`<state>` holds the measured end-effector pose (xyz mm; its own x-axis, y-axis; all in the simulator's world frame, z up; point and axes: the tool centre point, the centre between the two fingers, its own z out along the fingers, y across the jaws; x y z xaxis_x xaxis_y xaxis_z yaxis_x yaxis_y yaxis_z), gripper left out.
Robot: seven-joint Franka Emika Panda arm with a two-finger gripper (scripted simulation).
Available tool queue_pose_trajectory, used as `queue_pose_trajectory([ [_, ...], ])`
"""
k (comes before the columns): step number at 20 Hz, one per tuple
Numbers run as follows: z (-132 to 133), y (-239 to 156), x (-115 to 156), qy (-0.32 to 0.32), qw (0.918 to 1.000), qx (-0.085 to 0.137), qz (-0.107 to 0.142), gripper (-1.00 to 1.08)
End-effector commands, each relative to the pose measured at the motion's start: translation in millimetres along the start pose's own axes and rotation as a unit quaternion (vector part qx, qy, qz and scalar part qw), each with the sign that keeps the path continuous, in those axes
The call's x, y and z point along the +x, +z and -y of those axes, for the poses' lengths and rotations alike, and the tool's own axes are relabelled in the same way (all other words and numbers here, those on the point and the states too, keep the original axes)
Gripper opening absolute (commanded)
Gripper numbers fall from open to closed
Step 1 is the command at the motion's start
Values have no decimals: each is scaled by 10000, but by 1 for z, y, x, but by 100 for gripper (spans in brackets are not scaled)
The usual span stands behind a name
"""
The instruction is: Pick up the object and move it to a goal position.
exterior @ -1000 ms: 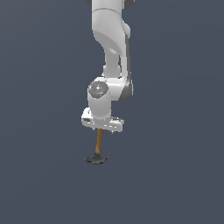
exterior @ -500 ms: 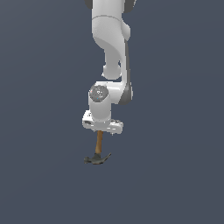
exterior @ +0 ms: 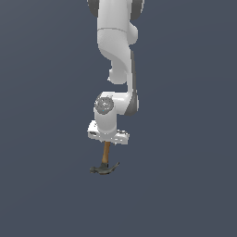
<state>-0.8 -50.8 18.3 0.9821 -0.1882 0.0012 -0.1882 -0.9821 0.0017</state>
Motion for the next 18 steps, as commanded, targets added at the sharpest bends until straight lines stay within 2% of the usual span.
queue_pose_trajectory([
  [1,3,2,-1,-21,10000,9,8,-100],
  [11,-1,0,1,11,10000,-2,-9,-100],
  [18,7,-5,-10,11,10000,-2,-9,-100],
])
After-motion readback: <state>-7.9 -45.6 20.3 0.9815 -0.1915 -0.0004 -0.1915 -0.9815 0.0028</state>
